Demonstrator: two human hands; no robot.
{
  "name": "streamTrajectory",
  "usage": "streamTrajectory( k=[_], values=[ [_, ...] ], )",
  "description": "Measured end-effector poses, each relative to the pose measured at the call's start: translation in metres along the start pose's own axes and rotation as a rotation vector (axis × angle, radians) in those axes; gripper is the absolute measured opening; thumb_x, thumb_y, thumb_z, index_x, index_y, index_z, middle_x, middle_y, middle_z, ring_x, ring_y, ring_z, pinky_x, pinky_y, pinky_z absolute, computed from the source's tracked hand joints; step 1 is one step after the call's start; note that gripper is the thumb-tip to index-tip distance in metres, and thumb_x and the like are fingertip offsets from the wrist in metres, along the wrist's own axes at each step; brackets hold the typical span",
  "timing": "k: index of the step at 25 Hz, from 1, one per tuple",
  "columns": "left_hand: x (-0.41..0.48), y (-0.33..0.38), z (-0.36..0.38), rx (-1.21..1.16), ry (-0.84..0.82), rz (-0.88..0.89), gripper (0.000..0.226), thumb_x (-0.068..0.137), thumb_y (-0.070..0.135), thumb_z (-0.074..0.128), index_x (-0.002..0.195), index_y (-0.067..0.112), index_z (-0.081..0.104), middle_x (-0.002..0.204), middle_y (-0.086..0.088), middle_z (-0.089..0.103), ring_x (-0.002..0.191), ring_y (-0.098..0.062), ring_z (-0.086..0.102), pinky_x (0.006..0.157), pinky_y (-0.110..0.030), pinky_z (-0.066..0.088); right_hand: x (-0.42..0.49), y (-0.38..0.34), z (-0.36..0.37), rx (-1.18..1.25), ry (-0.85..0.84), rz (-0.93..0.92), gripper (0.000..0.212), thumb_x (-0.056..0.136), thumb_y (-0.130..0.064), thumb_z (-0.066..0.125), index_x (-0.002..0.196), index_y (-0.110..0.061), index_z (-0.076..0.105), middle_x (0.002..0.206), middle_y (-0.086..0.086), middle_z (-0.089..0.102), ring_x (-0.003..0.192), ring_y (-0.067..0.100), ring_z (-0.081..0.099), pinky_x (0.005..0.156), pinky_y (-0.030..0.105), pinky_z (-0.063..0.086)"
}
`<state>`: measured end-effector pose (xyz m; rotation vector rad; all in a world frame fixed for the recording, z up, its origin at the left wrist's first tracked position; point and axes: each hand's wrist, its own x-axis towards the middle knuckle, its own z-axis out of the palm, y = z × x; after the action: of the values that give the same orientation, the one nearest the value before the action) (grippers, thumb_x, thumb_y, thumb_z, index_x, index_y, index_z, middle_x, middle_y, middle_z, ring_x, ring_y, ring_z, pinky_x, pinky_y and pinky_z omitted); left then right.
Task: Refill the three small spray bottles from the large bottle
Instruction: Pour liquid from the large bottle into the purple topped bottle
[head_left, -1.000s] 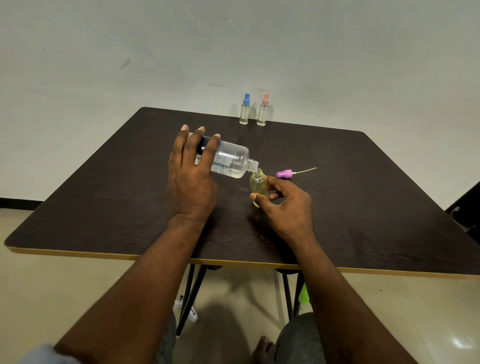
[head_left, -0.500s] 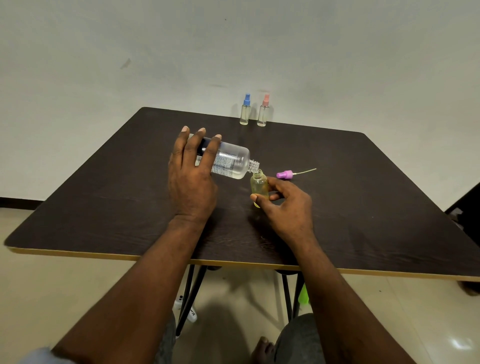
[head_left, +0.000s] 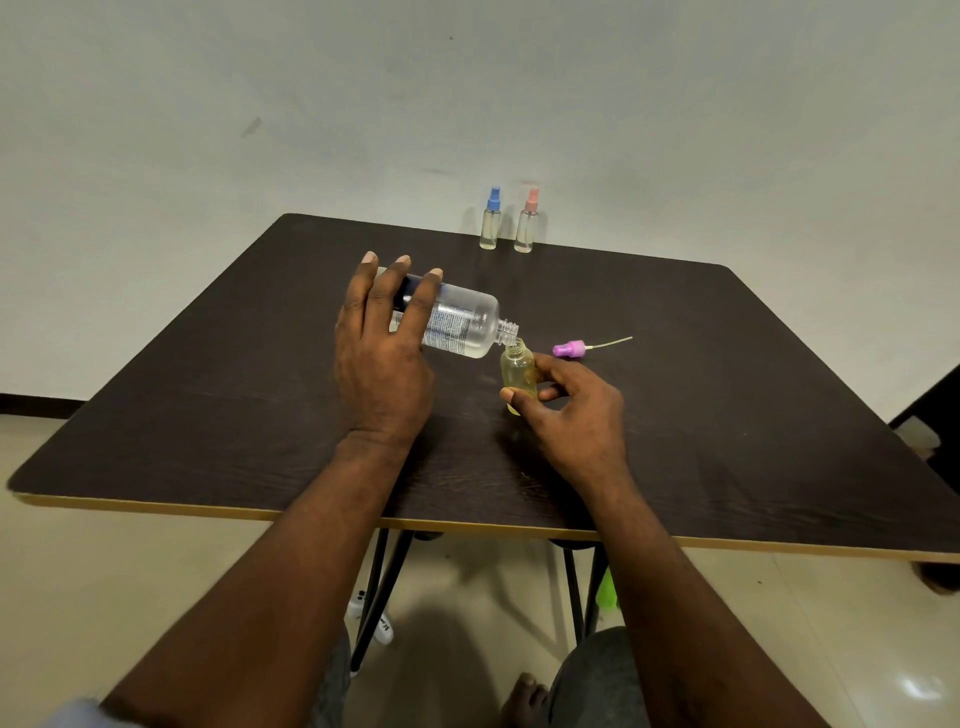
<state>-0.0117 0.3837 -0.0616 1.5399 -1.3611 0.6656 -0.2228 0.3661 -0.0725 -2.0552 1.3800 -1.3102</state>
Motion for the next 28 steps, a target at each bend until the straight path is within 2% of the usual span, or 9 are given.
streamTrajectory(
  k=[3, 7, 10, 14, 19, 28],
  values=[
    [-0.0001, -0.0008, 0.0004, 0.003, -0.002, 0.004, 0.068, 0.086, -0.009, 0.068, 0.146, 0.021, 0.057, 0.155, -0.010, 0.050, 0.152, -0.034, 0.033, 0.111, -0.053, 0.044, 0.0003, 0.0004, 0.0004, -0.002, -0.001, 0.004, 0.054, 0.080, -0.039, 0.088, 0.129, -0.024, 0.073, 0.101, -0.021, 0.069, 0.093, -0.010, 0.063, 0.076, 0.005, 0.049],
    [0.0000, -0.0004, 0.0001, 0.000, -0.010, -0.001, 0.066, 0.088, -0.008, 0.068, 0.147, 0.020, 0.057, 0.155, -0.010, 0.050, 0.152, -0.034, 0.032, 0.111, -0.054, 0.043, 0.0001, 0.0003, 0.0009, -0.005, 0.005, 0.010, 0.055, 0.079, -0.039, 0.088, 0.129, -0.023, 0.072, 0.093, -0.031, 0.061, 0.094, -0.013, 0.061, 0.073, 0.002, 0.047],
    [-0.0002, 0.0002, -0.0005, 0.002, -0.007, 0.005, 0.064, 0.089, -0.007, 0.068, 0.146, 0.020, 0.058, 0.155, -0.010, 0.050, 0.152, -0.034, 0.032, 0.112, -0.054, 0.043, -0.0003, 0.0007, 0.0009, -0.005, 0.003, 0.012, 0.054, 0.079, -0.039, 0.088, 0.129, -0.024, 0.072, 0.093, -0.032, 0.061, 0.094, -0.011, 0.061, 0.074, 0.005, 0.047],
    [-0.0005, -0.0013, 0.0001, 0.004, 0.009, 0.019, 0.064, 0.089, -0.008, 0.065, 0.146, 0.020, 0.058, 0.155, -0.009, 0.050, 0.152, -0.033, 0.032, 0.113, -0.053, 0.041, 0.0000, 0.0013, 0.0008, 0.009, 0.002, 0.018, 0.055, 0.079, -0.039, 0.088, 0.129, -0.023, 0.072, 0.100, -0.023, 0.068, 0.095, -0.011, 0.062, 0.077, 0.008, 0.049],
    [-0.0002, -0.0027, 0.0016, 0.003, 0.023, 0.027, 0.067, 0.087, -0.009, 0.067, 0.146, 0.021, 0.057, 0.155, -0.009, 0.050, 0.152, -0.033, 0.031, 0.113, -0.053, 0.042, -0.0001, 0.0007, 0.0013, 0.003, -0.005, 0.032, 0.057, 0.079, -0.040, 0.088, 0.131, -0.023, 0.071, 0.095, -0.029, 0.062, 0.096, -0.014, 0.061, 0.073, 0.004, 0.047],
    [0.0000, -0.0021, 0.0004, 0.006, 0.011, 0.021, 0.069, 0.087, -0.009, 0.069, 0.148, 0.021, 0.056, 0.156, -0.008, 0.048, 0.153, -0.033, 0.030, 0.114, -0.052, 0.040, -0.0002, -0.0012, 0.0000, 0.005, -0.004, 0.034, 0.055, 0.080, -0.039, 0.088, 0.130, -0.022, 0.072, 0.104, -0.018, 0.071, 0.090, -0.007, 0.064, 0.076, 0.005, 0.048]
  ],
)
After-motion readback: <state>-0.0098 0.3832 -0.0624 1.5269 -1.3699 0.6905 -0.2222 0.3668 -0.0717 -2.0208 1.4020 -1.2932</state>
